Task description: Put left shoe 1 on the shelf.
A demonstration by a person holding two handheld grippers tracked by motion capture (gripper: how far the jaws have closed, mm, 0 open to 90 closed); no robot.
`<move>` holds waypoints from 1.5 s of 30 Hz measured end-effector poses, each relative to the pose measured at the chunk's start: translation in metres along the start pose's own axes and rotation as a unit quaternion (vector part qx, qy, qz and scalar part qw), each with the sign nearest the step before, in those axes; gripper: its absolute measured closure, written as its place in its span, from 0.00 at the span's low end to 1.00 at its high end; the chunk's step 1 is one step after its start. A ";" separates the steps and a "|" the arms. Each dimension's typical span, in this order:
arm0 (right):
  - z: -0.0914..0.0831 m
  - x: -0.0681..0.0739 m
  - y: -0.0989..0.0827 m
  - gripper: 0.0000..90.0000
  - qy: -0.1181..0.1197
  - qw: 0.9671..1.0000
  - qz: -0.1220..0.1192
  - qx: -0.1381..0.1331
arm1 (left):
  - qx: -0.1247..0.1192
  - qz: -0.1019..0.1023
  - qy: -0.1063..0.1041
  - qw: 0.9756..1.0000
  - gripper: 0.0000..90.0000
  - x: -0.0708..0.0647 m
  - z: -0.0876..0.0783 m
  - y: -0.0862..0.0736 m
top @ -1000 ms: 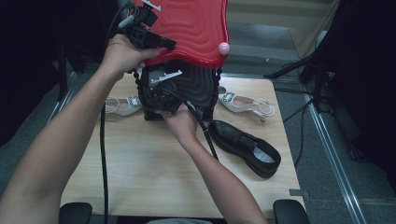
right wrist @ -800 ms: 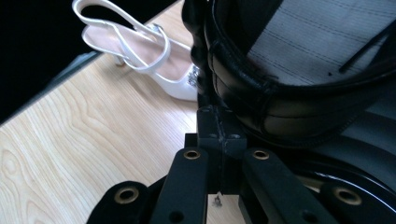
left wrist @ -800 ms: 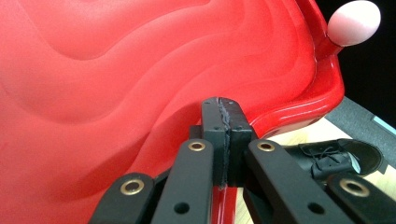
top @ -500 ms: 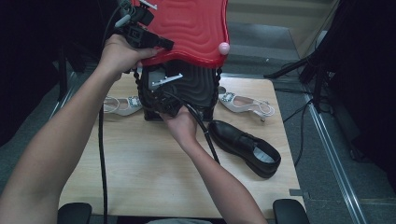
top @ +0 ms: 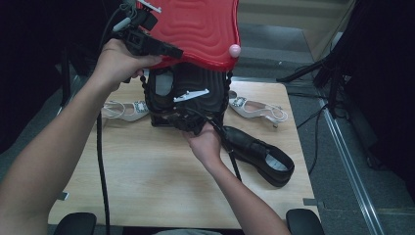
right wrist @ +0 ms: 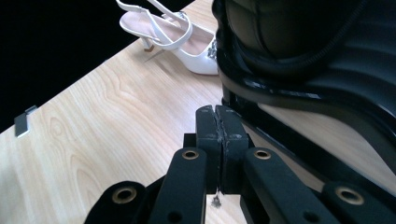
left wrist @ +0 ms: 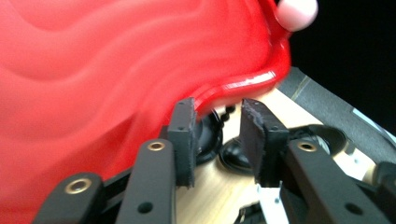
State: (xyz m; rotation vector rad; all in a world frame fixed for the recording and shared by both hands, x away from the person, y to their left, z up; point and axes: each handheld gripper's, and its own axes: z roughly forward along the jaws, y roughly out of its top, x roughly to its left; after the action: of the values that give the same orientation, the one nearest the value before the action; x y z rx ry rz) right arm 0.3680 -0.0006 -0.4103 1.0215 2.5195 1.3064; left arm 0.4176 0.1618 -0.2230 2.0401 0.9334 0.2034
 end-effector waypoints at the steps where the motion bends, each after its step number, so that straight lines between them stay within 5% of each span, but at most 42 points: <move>1: -0.003 -0.001 -0.002 1.00 0.004 1.000 0.003 -0.002 | 0.001 0.001 -0.001 1.000 0.72 -0.002 -0.002 -0.002; 21: -0.036 -0.032 -0.068 0.97 0.032 0.999 0.039 0.006 | 0.015 -0.014 -0.017 1.000 0.60 -0.013 0.005 -0.054; 27: -0.048 -0.039 -0.077 0.88 0.034 0.997 0.064 -0.003 | 0.013 -0.016 -0.027 0.999 0.59 -0.016 0.009 -0.072; 32: -0.057 -0.039 -0.080 0.80 0.015 0.998 0.053 0.008 | 0.015 -0.021 -0.030 0.999 0.57 -0.017 0.015 -0.089; 38: -0.062 -0.042 -0.087 0.81 0.032 0.997 0.057 0.032 | 0.023 -0.025 -0.030 0.999 0.56 -0.015 0.025 -0.108; 42: -0.068 -0.043 -0.093 0.83 0.030 0.997 0.061 0.024 | 0.026 -0.030 -0.032 0.999 0.56 -0.013 0.031 -0.121; 45: -0.072 -0.043 -0.097 0.83 0.027 0.998 0.056 0.023 | 0.030 -0.018 -0.014 0.999 0.56 -0.012 0.035 -0.129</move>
State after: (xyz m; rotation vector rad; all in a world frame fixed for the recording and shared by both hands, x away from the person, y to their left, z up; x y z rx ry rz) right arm 0.3233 -0.1146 -0.4479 1.1669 2.5760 1.3276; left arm 0.3554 0.1768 -0.3409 2.0746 0.9686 0.1268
